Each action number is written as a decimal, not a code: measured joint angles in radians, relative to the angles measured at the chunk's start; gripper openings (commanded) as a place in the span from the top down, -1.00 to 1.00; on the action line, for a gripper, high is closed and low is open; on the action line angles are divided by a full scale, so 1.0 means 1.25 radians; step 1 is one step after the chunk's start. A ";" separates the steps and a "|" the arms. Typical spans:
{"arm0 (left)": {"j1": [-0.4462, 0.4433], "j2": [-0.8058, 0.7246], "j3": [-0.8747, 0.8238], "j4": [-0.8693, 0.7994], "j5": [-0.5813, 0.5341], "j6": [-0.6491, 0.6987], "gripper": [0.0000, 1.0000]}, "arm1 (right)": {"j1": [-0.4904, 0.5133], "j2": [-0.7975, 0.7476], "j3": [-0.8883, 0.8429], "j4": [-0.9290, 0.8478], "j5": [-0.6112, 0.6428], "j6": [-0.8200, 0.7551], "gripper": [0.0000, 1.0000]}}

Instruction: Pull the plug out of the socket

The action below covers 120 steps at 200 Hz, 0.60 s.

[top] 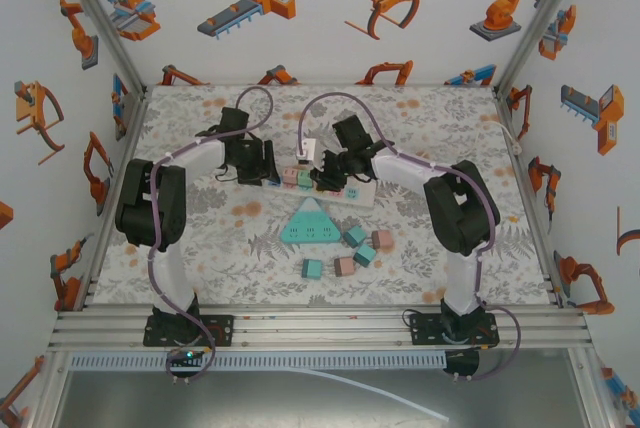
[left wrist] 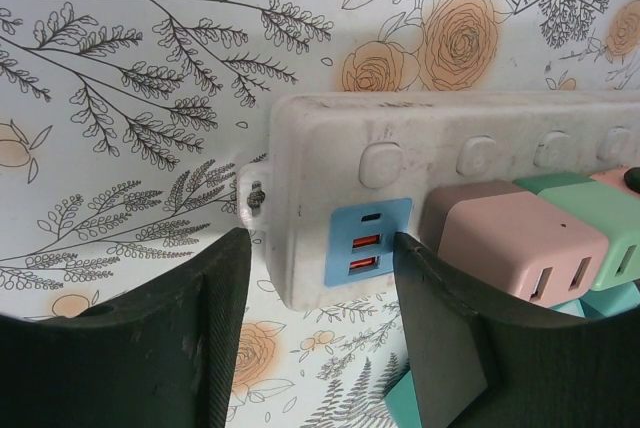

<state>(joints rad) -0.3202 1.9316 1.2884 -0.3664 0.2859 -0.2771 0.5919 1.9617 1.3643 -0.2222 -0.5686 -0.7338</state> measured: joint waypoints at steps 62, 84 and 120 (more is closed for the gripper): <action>-0.001 0.003 0.006 -0.007 -0.002 0.000 -0.10 | 0.000 0.000 0.002 -0.002 -0.003 0.000 0.86; -0.001 0.003 0.006 -0.007 -0.002 0.000 -0.10 | 0.000 -0.004 0.002 -0.002 -0.003 0.002 0.89; -0.001 0.001 0.006 -0.007 -0.002 0.000 -0.10 | 0.000 -0.053 -0.019 0.010 -0.006 0.012 0.91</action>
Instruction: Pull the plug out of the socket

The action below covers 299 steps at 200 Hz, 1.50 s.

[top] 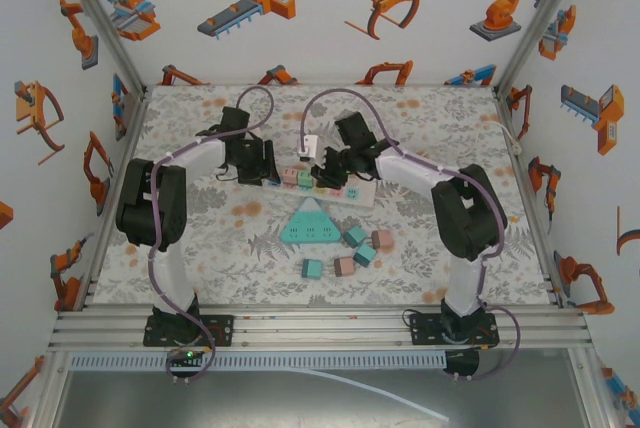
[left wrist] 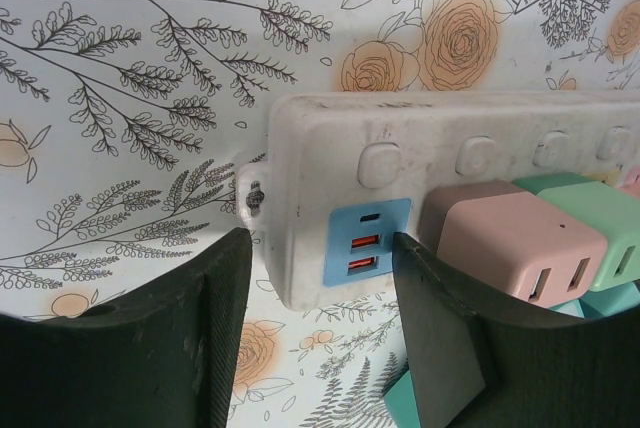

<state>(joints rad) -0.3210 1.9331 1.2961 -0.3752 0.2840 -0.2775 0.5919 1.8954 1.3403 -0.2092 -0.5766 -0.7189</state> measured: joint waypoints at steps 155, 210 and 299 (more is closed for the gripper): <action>0.007 -0.301 -0.005 -0.055 0.096 0.061 -0.16 | -0.066 -0.486 -0.226 0.065 0.135 0.662 0.91; -0.024 -0.509 -0.077 -0.005 0.272 0.178 -0.37 | -0.245 -0.709 -0.403 -0.103 0.146 0.976 0.86; -0.196 -0.632 -0.158 -0.085 0.461 0.513 -0.93 | -0.267 -0.971 -0.740 -0.221 0.160 1.230 0.85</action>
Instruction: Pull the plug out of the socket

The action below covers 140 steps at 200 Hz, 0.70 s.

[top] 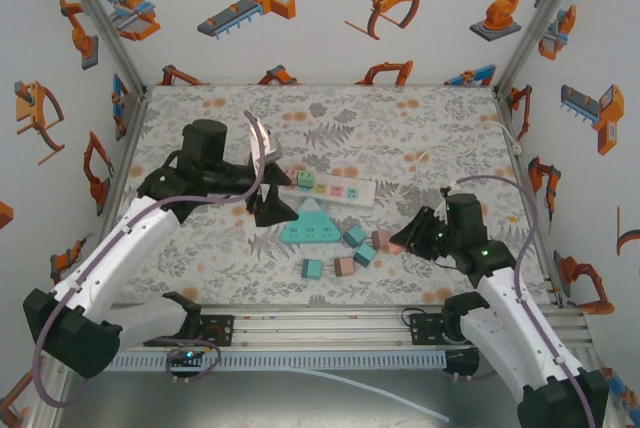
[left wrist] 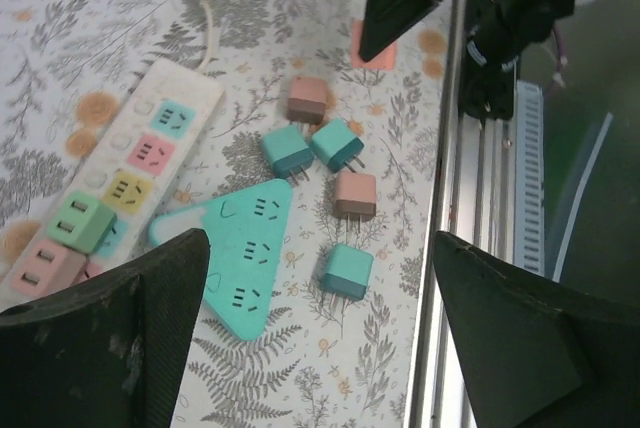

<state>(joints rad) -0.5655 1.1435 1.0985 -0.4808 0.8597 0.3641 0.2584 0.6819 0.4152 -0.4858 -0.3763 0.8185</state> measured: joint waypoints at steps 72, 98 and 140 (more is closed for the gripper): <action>-0.045 0.067 0.000 -0.031 0.000 0.078 -0.94 | 0.000 0.172 -0.111 0.231 -0.035 0.057 0.77; -0.045 0.079 0.000 -0.038 -0.009 0.083 -0.94 | 0.001 0.227 -0.125 0.313 -0.049 0.067 0.61; -0.047 0.098 0.001 -0.043 -0.013 0.085 -0.94 | 0.003 0.255 -0.130 0.367 -0.049 0.071 0.30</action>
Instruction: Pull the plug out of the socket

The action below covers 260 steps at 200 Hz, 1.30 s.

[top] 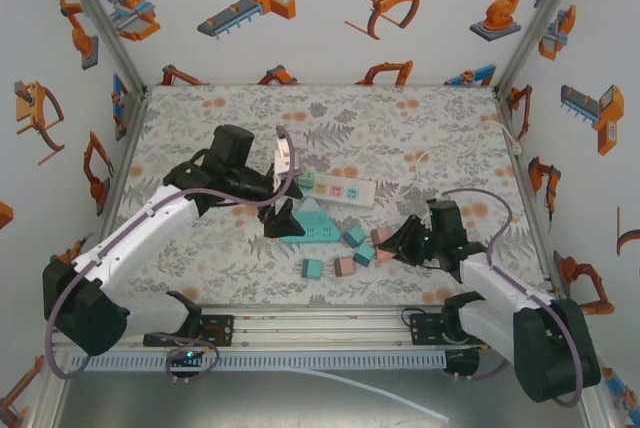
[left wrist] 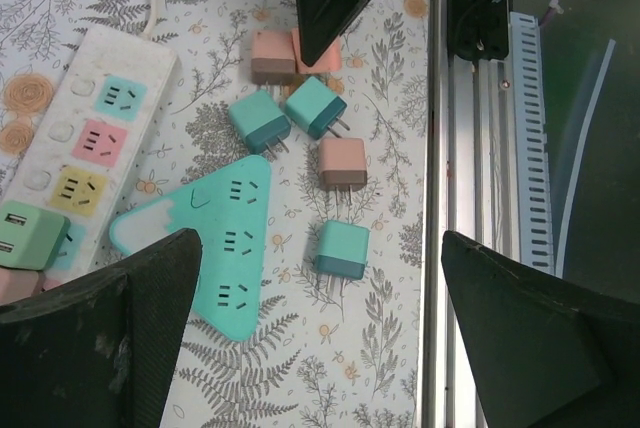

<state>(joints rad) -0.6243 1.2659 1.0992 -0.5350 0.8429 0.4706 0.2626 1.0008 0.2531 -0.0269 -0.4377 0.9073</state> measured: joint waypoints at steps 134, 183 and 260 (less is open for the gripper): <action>-0.003 0.021 0.010 -0.009 -0.162 0.010 -0.94 | 0.002 -0.071 0.010 -0.096 0.034 -0.025 -0.13; -0.003 0.008 0.009 0.015 -0.226 -0.009 -0.94 | 0.002 -0.159 0.025 -0.176 0.078 -0.067 -0.14; 0.003 -0.068 -0.044 0.126 -0.328 -0.081 -0.94 | 0.002 -0.222 0.185 -0.204 0.115 -0.255 -0.15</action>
<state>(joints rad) -0.6205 1.1812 1.0443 -0.3775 0.4328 0.3691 0.2653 0.7238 0.4839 -0.2813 -0.2935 0.5892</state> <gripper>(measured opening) 0.971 0.571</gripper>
